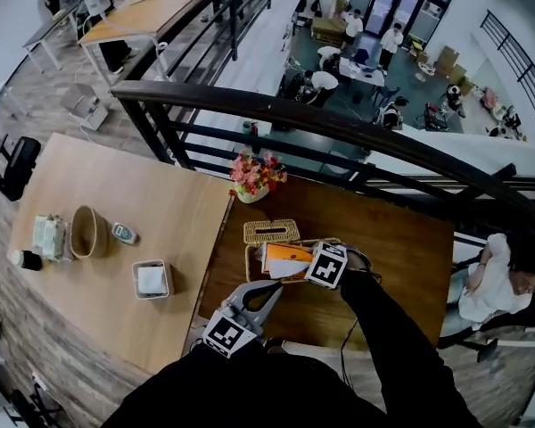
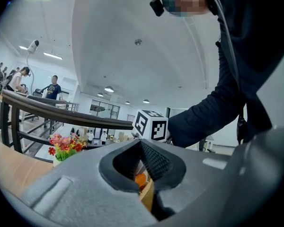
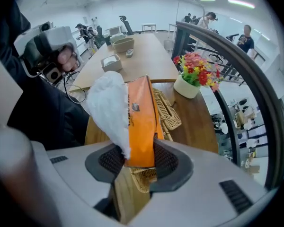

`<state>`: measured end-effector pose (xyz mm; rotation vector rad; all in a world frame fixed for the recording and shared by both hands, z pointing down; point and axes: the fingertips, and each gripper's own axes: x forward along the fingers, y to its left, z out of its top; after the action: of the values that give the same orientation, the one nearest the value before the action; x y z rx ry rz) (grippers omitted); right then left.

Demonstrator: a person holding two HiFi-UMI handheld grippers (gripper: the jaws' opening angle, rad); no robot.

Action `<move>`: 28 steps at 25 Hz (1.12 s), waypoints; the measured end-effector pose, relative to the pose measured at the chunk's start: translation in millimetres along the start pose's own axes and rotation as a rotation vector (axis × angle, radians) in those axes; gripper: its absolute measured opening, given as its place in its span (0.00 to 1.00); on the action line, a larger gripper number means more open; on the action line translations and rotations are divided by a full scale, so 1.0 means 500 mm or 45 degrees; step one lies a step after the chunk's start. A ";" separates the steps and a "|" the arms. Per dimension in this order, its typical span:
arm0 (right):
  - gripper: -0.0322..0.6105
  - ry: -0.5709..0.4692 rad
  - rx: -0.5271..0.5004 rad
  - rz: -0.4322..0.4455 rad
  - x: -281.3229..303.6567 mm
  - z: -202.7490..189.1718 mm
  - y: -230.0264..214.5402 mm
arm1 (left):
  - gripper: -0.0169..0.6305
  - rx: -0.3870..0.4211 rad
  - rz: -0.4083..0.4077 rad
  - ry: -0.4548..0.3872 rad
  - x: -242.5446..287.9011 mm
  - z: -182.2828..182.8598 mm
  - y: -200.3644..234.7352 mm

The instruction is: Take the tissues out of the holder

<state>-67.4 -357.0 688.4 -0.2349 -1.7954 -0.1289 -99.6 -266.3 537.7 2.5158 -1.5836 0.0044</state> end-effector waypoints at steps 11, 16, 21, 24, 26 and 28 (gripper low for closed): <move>0.30 -0.002 0.213 -0.082 -0.069 -0.173 -0.002 | 0.04 0.013 -0.189 0.013 0.095 0.010 -0.082; 0.30 0.005 0.336 -0.117 -0.092 -0.277 0.006 | 0.04 0.031 -0.299 0.035 0.147 0.003 -0.139; 0.30 0.002 0.460 -0.156 -0.110 -0.370 0.025 | 0.04 0.016 -0.399 0.052 0.189 -0.006 -0.194; 0.30 0.002 0.534 -0.172 -0.119 -0.428 0.039 | 0.04 0.030 -0.456 0.065 0.214 -0.012 -0.225; 0.30 0.006 0.584 -0.180 -0.121 -0.467 0.047 | 0.04 0.042 -0.493 0.077 0.229 -0.018 -0.243; 0.30 0.012 0.631 -0.183 -0.119 -0.506 0.058 | 0.04 0.041 -0.523 0.089 0.241 -0.025 -0.260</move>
<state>192.2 -388.1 689.3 0.2480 -1.7749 0.2128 70.4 -317.7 542.8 2.7824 -1.0252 0.0660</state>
